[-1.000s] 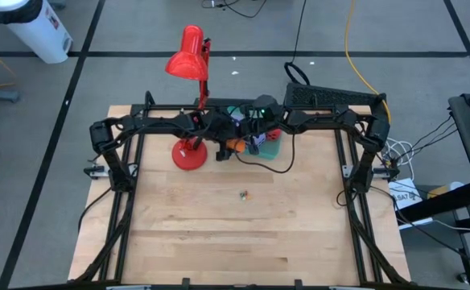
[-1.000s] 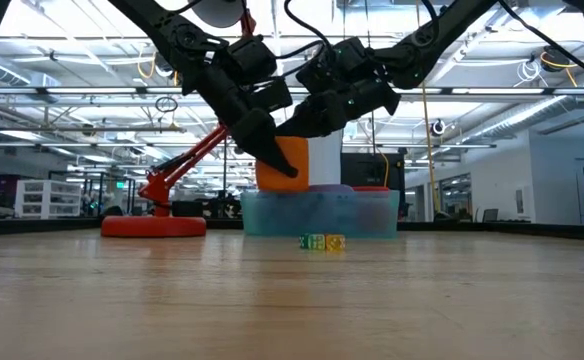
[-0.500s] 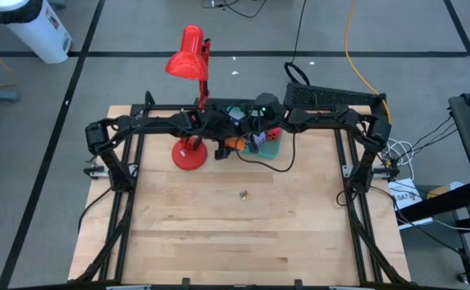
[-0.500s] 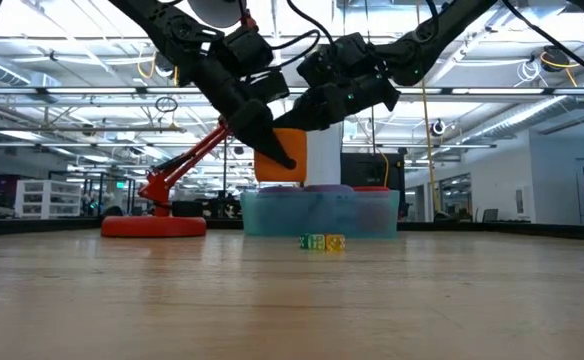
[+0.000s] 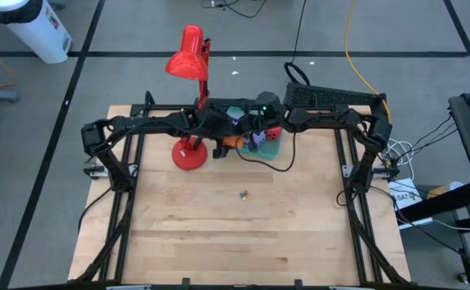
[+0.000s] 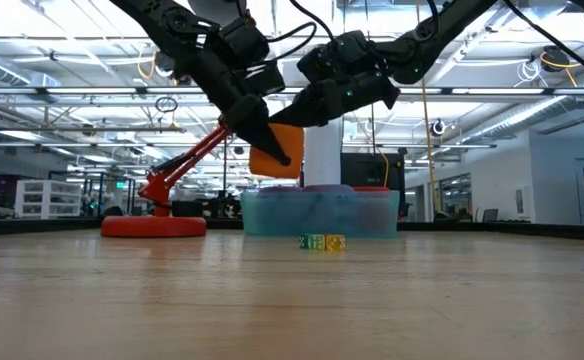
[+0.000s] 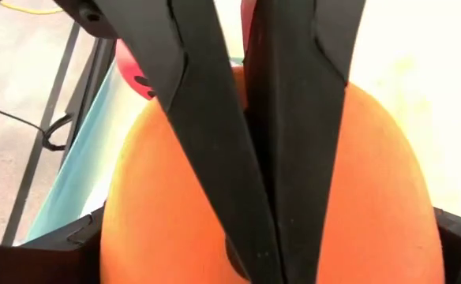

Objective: Pick & Place Dice
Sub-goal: Put the large orange die into the blue bin

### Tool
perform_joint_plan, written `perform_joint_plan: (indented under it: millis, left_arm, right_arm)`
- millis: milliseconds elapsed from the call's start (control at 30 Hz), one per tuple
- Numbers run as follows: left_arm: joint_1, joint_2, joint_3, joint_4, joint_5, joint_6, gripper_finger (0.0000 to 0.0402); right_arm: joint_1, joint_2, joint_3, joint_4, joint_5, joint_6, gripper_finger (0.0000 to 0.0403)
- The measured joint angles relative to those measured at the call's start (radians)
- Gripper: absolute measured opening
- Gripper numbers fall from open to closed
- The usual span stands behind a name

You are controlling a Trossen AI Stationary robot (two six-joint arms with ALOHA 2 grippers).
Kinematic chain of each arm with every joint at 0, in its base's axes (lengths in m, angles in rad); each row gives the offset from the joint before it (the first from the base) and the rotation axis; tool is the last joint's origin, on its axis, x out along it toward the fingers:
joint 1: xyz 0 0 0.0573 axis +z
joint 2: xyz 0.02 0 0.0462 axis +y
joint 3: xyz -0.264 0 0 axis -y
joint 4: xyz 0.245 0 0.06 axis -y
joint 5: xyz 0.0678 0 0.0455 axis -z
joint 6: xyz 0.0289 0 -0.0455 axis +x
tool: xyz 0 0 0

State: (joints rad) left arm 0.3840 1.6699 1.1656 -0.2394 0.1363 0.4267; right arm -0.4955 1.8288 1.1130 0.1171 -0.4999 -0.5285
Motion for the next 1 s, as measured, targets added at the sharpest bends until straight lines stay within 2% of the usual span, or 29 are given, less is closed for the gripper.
perform_joint_plan:
  millis: [1000]
  left_arm:
    - [0.030,-0.010,0.000,-0.030,-0.013,0.005,0.0400]
  right_arm:
    - [-0.002,0.001,0.000,0.003,0.008,0.019,0.0000]
